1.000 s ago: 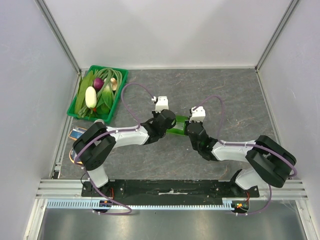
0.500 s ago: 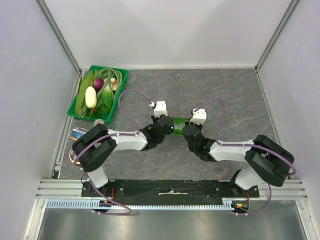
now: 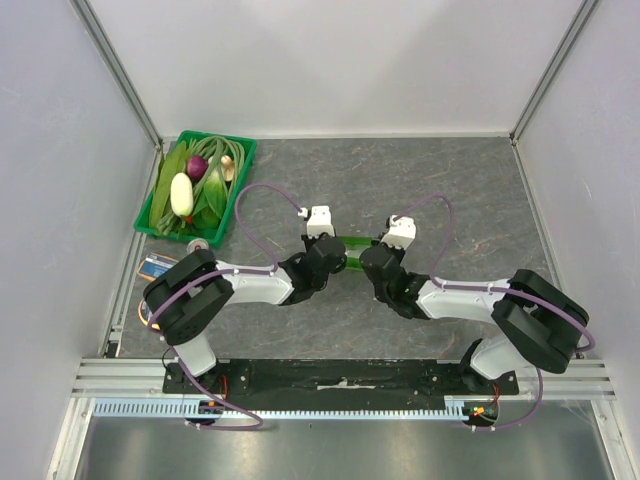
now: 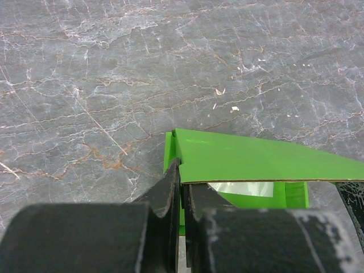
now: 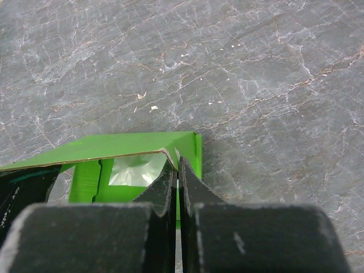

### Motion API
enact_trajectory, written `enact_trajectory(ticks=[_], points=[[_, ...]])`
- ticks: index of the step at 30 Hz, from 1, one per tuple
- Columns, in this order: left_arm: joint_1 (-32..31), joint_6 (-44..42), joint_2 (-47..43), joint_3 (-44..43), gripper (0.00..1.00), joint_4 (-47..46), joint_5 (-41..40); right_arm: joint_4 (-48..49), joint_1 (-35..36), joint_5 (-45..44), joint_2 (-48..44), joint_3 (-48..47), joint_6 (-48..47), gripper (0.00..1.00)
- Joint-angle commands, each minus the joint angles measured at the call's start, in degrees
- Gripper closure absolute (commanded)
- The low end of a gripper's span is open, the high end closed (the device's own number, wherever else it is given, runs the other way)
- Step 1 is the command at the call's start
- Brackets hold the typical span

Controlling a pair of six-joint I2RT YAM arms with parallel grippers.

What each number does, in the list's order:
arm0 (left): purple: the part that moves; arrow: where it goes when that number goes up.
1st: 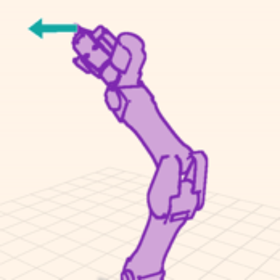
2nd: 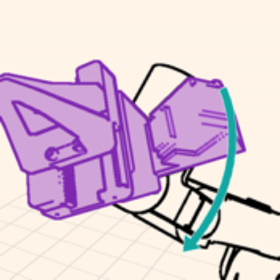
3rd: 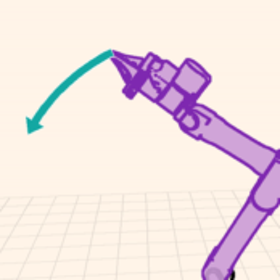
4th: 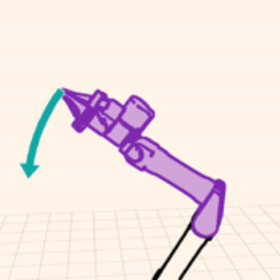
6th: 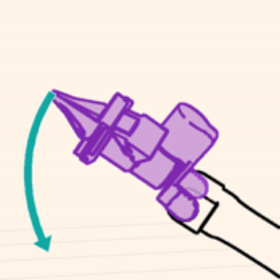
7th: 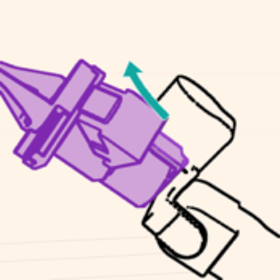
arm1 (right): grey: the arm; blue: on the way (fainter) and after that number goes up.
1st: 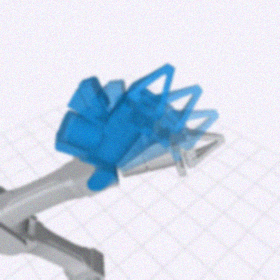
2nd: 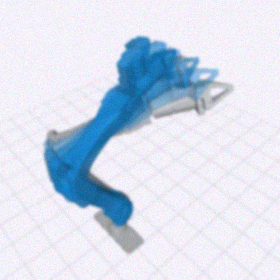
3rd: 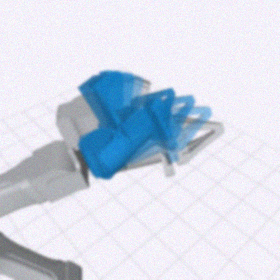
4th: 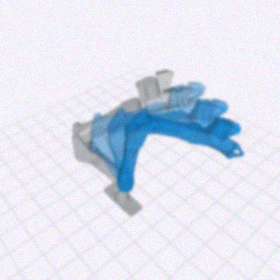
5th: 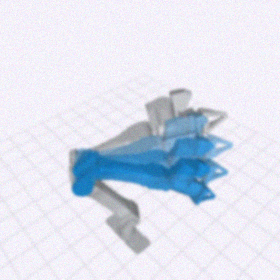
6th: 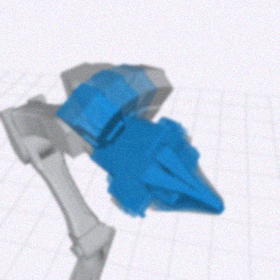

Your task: Fold the paper box

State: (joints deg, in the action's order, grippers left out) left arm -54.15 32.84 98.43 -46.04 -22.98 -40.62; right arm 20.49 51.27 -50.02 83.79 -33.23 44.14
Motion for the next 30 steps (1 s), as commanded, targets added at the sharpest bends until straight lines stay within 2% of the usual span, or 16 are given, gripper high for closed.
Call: enact_trajectory(ticks=[1, 3, 9, 18, 21, 22, 24, 25, 27, 28, 30], points=[[-0.60, 1.26, 0.18, 2.53, 0.98, 5.05, -1.92, 5.32, -0.03, -3.08, -0.47, 4.38, 2.28, 1.00], [-1.04, 0.91, 0.44, 2.97, 0.98, 4.27, -2.70, 10.41, 0.06, -2.37, -0.03, 6.77, 0.52, 1.00], [-2.71, 0.03, 1.85, 4.20, 0.98, 3.21, -5.95, 16.32, 1.03, -2.71, 0.50, 11.17, -2.04, 1.00], [-4.38, 1.00, 3.87, 6.49, 0.98, 0.75, -9.03, 14.94, 1.47, -2.63, 1.38, 11.53, -1.51, 1.00], [-5.00, 1.00, 4.66, 6.58, 0.98, 0.75, -10.70, 9.41, 1.56, -1.49, -0.02, 9.78, -0.64, 0.89], [-5.09, 1.00, 4.84, 6.67, 0.98, 0.75, -10.71, 7.22, 1.56, -1.22, -0.55, 9.33, -0.20, 0.81], [-5.26, 0.82, 5.01, 6.67, 0.98, 1.10, -11.40, -0.60, 1.56, -0.17, -2.83, 8.19, 2.61, 0.73], [-5.35, 0.65, 5.01, 6.67, 0.98, 1.10, -11.58, -3.15, 1.56, 2.18, -3.89, 7.92, 3.23, 0.65], [-5.44, 0.12, 5.01, 6.67, 0.98, 1.10, -12.11, -12.11, 1.64, 4.57, -7.74, 7.22, 6.12, 0.57], [-5.44, -0.06, 5.01, 6.49, 0.98, 1.18, -12.20, -15.10, 1.56, 7.36, -9.33, 7.13, 7.00, 0.47], [-5.53, -0.23, 5.01, 6.32, 0.98, 1.36, -12.38, -23.88, 1.56, 10.45, -15.28, 7.30, 8.50, 0.41]])
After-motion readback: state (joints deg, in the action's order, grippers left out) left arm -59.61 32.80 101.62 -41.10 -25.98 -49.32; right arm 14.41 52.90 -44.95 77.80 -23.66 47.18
